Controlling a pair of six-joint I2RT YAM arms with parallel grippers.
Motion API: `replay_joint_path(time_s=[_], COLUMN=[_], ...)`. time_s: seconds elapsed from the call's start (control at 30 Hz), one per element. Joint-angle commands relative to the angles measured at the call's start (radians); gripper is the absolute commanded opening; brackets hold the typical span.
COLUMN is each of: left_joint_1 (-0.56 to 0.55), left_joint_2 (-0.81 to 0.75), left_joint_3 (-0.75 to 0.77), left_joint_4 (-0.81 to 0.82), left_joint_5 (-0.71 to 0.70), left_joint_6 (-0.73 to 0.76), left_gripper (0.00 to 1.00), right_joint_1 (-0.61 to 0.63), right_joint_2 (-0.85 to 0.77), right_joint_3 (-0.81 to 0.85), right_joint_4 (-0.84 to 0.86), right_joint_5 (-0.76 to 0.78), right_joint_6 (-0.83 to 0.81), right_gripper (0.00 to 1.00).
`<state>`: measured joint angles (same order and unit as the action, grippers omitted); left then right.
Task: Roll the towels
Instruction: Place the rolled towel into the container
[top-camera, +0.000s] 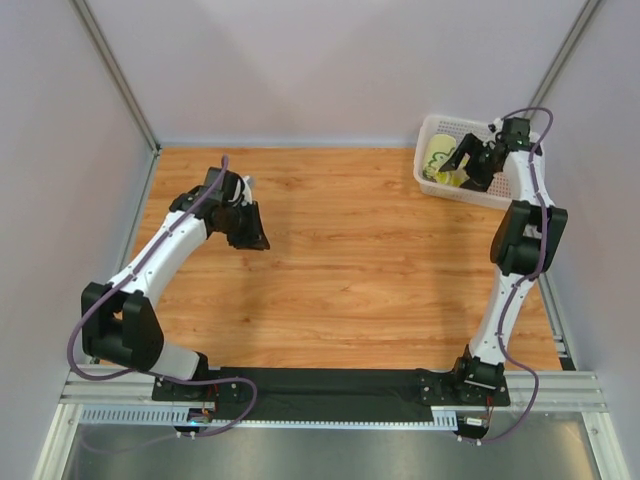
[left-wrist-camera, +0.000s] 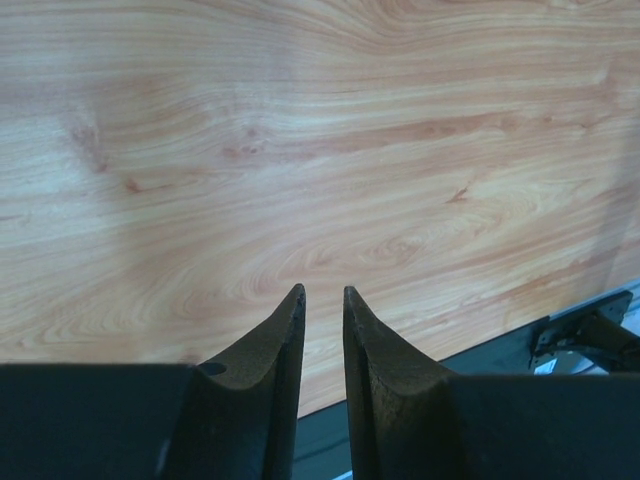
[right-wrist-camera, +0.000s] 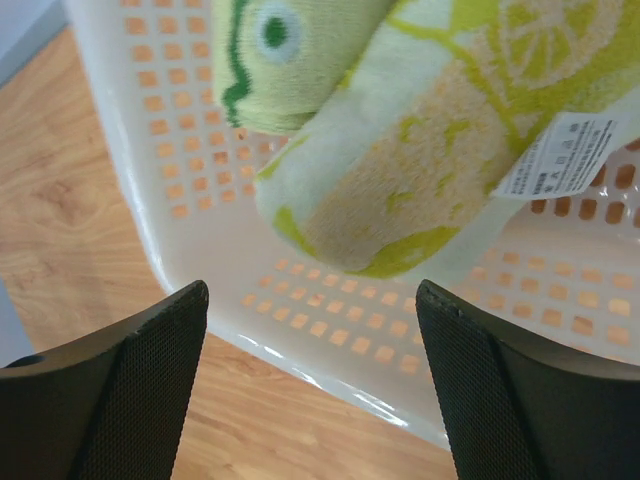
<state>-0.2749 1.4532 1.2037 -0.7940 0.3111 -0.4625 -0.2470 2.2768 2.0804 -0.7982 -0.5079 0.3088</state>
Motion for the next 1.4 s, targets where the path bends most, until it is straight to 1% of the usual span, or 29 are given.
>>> replay_joint_path(time_s=[0.0, 0.1, 0.17, 0.2, 0.27, 0.33, 0.37, 0.43, 0.5, 0.53, 0.57, 0.6, 0.63, 0.67, 0.7, 0.77, 0.8, 0.83, 0.87, 0.97, 1.0, 1.03, 1.1, 1.13, 1.17, 1.23, 1.27, 1.3, 1.37], left_joint_1=[0.011, 0.032, 0.055, 0.083, 0.121, 0.166, 0.174, 0.178, 0.192, 0.197, 0.209, 0.221, 0.232, 0.238, 0.238, 0.244, 0.252, 0.262, 0.267, 0.319, 0.318, 0.319, 0.321, 0.325, 0.329, 0.327, 0.327, 0.327, 0.327], left_joint_2=[-0.073, -0.106, -0.128, -0.137, -0.186, -0.233, -0.284, -0.332, -0.320, -0.309, -0.301, -0.313, -0.350, -0.364, -0.366, -0.352, -0.356, -0.366, -0.370, -0.364, -0.352, -0.328, -0.304, -0.285, -0.271, -0.232, -0.234, -0.222, -0.199], left_joint_3=[-0.013, -0.030, -0.049, -0.055, -0.090, -0.145, -0.167, -0.252, -0.253, -0.233, -0.233, -0.245, -0.304, -0.343, -0.372, -0.439, -0.517, -0.533, -0.544, -0.624, -0.647, -0.674, -0.711, -0.763, -0.789, -0.823, -0.811, -0.832, -0.854], left_joint_4=[0.018, 0.010, 0.007, 0.001, 0.016, 0.073, 0.096, 0.217, 0.248, 0.254, 0.281, 0.390, 0.468, 0.548, 0.653, 0.722, 0.839, 0.855, 0.858, 0.968, 1.039, 1.061, 1.165, 1.214, 1.261, 1.360, 1.333, 1.413, 1.440], left_joint_5=[-0.033, -0.082, -0.112, -0.166, -0.210, -0.286, -0.390, -0.466, -0.521, -0.541, -0.508, -0.453, -0.399, -0.368, -0.368, -0.423, -0.400, -0.383, -0.406, -0.319, -0.319, -0.317, -0.322, -0.310, -0.264, -0.241, -0.213, -0.190, -0.163], left_joint_6=[0.035, 0.039, 0.033, 0.030, 0.027, 0.045, 0.073, 0.113, 0.143, 0.147, 0.159, 0.212, 0.235, 0.251, 0.306, 0.344, 0.410, 0.426, 0.426, 0.424, 0.433, 0.444, 0.423, 0.420, 0.423, 0.426, 0.430, 0.439, 0.456], left_gripper=[0.28, 0.28, 0.27, 0.27, 0.27, 0.29, 0.30, 0.31, 0.29, 0.27, 0.26, 0.25, 0.25, 0.25, 0.22, 0.21, 0.20, 0.20, 0.20, 0.22, 0.22, 0.22, 0.21, 0.22, 0.22, 0.21, 0.20, 0.18, 0.18], right_joint_1=[0.009, 0.040, 0.081, 0.101, 0.172, 0.239, 0.267, 0.328, 0.366, 0.417, 0.445, 0.477, 0.541, 0.567, 0.586, 0.595, 0.595, 0.594, 0.595, 0.595, 0.594, 0.595, 0.594, 0.595, 0.594, 0.595, 0.592, 0.595, 0.595], right_joint_2=[-0.109, -0.206, -0.288, -0.322, -0.414, -0.468, -0.486, -0.537, -0.575, -0.591, -0.609, -0.628, -0.681, -0.707, -0.739, -0.809, -0.826, -0.858, -0.872, -0.907, -0.907, -0.907, -0.887, -0.879, -0.873, -0.864, -0.856, -0.843, -0.844], right_joint_3=[-0.086, -0.180, -0.250, -0.282, -0.339, -0.404, -0.420, -0.465, -0.499, -0.505, -0.516, -0.529, -0.569, -0.598, -0.633, -0.732, -0.752, -0.772, -0.786, -0.822, -0.829, -0.838, -0.823, -0.807, -0.792, -0.743, -0.726, -0.696, -0.678], right_joint_4=[-0.038, 0.028, 0.062, 0.112, 0.152, 0.204, 0.218, 0.249, 0.260, 0.245, 0.231, 0.215, 0.212, 0.215, 0.247, 0.278, 0.280, 0.269, 0.258, 0.243, 0.247, 0.252, 0.238, 0.231, 0.223, 0.203, 0.191, 0.179, 0.163], right_joint_5=[0.055, 0.054, 0.061, 0.065, 0.100, 0.117, 0.132, 0.131, 0.128, 0.147, 0.213, 0.242, 0.287, 0.390, 0.410, 0.407, 0.405, 0.411, 0.419, 0.454, 0.456, 0.450, 0.439, 0.427, 0.404, 0.405, 0.419, 0.436, 0.460], right_joint_6=[-0.016, 0.001, 0.035, 0.042, 0.044, 0.052, 0.068, 0.087, 0.113, 0.115, 0.101, 0.084, 0.066, 0.055, 0.052, 0.078, 0.084, 0.082, 0.082, 0.072, 0.072, 0.073, 0.075, 0.075, 0.085, 0.108, 0.127, 0.130, 0.116], right_gripper=[0.86, 0.86, 0.85, 0.85, 0.86, 0.86, 0.86, 0.86, 0.86, 0.86, 0.86, 0.86, 0.86, 0.88, 0.88, 0.88, 0.89, 0.88, 0.88, 0.88, 0.88, 0.88, 0.88, 0.88, 0.88, 0.90, 0.91, 0.91, 0.91])
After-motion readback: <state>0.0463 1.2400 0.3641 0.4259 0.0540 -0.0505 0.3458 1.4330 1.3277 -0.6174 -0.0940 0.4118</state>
